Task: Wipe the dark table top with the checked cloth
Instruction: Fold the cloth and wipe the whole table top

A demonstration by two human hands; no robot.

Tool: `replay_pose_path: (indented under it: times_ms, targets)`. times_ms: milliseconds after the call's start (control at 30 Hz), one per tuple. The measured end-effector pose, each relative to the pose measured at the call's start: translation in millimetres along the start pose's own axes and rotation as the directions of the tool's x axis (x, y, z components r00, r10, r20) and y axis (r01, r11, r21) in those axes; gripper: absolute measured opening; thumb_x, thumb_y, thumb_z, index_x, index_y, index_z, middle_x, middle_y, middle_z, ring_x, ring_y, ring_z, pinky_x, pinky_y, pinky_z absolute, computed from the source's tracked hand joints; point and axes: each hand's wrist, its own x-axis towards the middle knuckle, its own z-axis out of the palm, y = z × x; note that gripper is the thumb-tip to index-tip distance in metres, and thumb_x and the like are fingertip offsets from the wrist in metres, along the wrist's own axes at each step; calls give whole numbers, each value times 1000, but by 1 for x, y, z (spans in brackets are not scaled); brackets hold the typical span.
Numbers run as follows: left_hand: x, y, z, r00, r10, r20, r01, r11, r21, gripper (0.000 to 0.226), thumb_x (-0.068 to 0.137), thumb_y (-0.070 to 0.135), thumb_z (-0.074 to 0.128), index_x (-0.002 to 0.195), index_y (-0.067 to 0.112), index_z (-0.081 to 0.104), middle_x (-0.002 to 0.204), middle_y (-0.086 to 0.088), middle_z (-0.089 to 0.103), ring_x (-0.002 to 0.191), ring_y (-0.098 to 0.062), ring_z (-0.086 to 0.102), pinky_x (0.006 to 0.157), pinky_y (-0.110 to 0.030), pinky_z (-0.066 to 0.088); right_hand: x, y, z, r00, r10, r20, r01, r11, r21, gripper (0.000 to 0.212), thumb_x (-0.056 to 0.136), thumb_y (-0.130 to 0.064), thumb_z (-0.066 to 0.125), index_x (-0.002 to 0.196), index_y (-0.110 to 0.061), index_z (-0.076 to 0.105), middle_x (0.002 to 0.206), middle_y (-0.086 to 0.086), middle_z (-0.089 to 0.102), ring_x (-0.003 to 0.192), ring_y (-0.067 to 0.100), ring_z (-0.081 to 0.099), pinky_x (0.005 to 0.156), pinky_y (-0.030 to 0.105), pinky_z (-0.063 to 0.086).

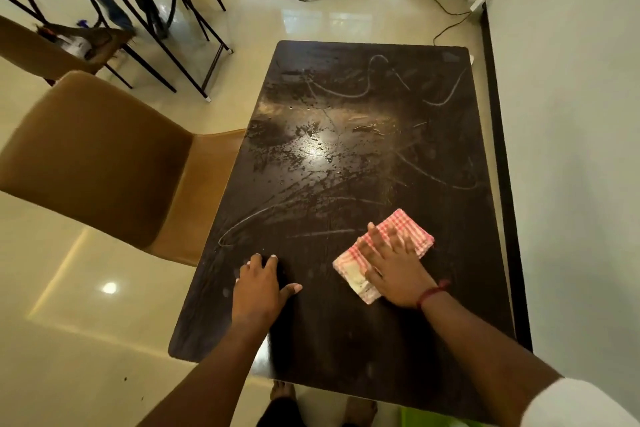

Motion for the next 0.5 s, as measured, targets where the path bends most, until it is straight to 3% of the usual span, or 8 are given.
replay_pose_path:
  times_ms: [67,133,200,233,300,367,433,500]
  targets:
    - [0,0,-1,1000,15,-2,-15,1000,7,86,81,66,59,148,19,33,147,-9,34,134,-31,35,108,-45,40,7,17,-6,1000,-4,30,5,1000,-11,61,97,-54,23,150,-37,0,154,-5,-27,146,32,-16,115,51,-6]
    - [1,-1,-1,1000,27,0,-27,1000,6,84,82,65,58,147,18,34,144,-8,36,132,-31,36,107,-44,42,19,33,-15,981,189,35,-191,977,90,62,98,-51,27,152,-34,2,158,-3,-22,147,35,-8,116,54,0]
    - [3,-1,-3,999,39,3,-40,999,22,79,82,65,59,142,19,38,141,-8,38,129,-31,39,103,-45,45,31,34,-23,900,436,12,-427,875,228,63,98,-48,28,152,-30,2,160,1,-18,146,40,-6,116,57,2]
    - [3,0,-4,999,45,4,-45,998,35,75,81,65,60,138,20,42,138,-8,40,126,-31,42,100,-45,46,36,25,-23,874,487,0,-472,847,244,63,98,-47,28,152,-30,2,160,3,-18,145,41,-7,116,58,2]
    - [6,-1,-8,998,61,0,-61,996,70,67,80,66,60,128,21,47,132,-8,45,121,-30,46,98,-47,47,39,-5,-15,914,404,-33,-395,905,157,62,97,-48,26,152,-30,1,160,4,-18,145,42,-7,115,59,1]
    - [9,-7,-12,996,93,-13,-91,989,119,66,82,67,56,130,22,50,130,-7,49,120,-29,49,100,-49,45,33,-31,-3,988,151,-2,-151,987,47,62,97,-49,25,151,-35,-2,157,0,-25,145,40,-10,116,59,1]
    - [12,-15,-14,990,139,-29,-133,979,152,65,85,69,49,131,23,52,130,-6,53,120,-27,50,103,-49,42,30,-29,-3,998,0,69,0,1000,6,62,97,-53,24,149,-39,-6,153,-6,-31,145,35,-16,116,56,-3]
    - [16,-24,-16,981,187,-52,-178,973,147,64,89,68,44,133,23,51,137,-5,51,126,-26,48,108,-50,37,40,-17,-11,993,82,88,-86,996,35,63,97,-54,24,150,-37,-6,155,-6,-29,146,34,-14,115,54,-3]
